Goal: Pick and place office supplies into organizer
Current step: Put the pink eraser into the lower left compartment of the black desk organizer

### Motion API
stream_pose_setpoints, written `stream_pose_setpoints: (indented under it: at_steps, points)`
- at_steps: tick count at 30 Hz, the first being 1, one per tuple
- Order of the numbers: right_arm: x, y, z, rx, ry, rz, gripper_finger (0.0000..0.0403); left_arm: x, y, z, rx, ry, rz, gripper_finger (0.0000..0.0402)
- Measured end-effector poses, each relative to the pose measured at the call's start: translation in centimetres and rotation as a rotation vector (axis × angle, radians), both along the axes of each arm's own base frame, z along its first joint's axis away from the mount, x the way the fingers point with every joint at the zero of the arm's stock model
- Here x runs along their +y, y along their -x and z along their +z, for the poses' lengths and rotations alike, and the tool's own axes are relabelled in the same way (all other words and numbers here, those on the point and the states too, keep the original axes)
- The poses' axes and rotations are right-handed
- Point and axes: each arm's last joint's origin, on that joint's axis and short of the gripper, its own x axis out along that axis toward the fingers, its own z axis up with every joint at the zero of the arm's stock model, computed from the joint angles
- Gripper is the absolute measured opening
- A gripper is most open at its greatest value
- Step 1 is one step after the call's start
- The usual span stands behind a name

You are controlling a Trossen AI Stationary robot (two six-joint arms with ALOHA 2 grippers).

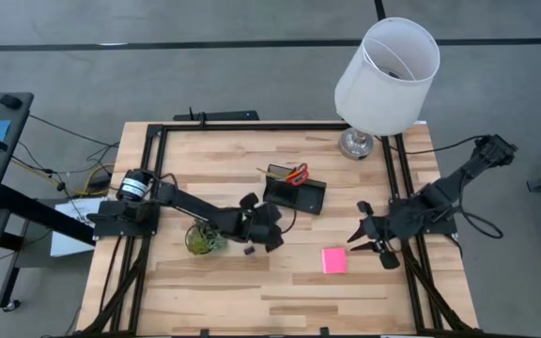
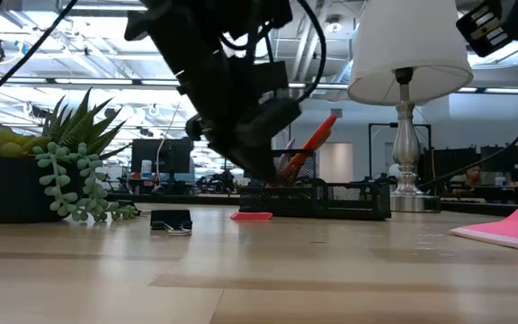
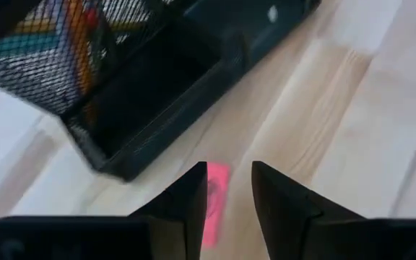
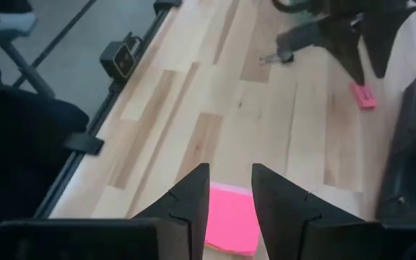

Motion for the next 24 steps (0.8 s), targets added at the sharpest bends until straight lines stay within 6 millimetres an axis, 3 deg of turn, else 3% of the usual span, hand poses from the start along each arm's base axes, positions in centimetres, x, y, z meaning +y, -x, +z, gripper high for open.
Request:
stream_pose_setpoints:
  at_steps: [6, 10, 12, 16, 22, 24]
  points:
    - [0.5, -0.3, -0.4, 0.052, -0.049, -0.043, 0.0098, 0.4, 1.2, -0.6, 0.176, -0.040, -0.036, 0.0096]
    - [0.5, -0.3, -0.5, 0.061, -0.060, -0.056, 0.0098, 0.3, 1.1, -1.0, 0.146, -0.015, -0.079, 0.0096]
    - [0.5, -0.3, -0.5, 0.062, -0.059, -0.059, 0.0098, 0.2, 0.6, -0.3, 0.101, 0.027, -0.148, 0.0095]
    - [0.5, -0.4, -0.5, 0.062, -0.062, -0.062, 0.0098, 0.1, 1.0, 3.9, 0.030, -0.005, -0.283, 0.0095]
    - [0.5, -0.4, -0.5, 0.080, -0.107, -0.100, 0.0098, 2.2, 6.5, 11.1, 0.080, -0.103, -0.225, 0.0097]
    - [0.5, -0.4, -0.5, 0.082, -0.114, -0.107, 0.0098, 3.1, 8.4, 12.1, 0.048, -0.125, -0.184, 0.0098]
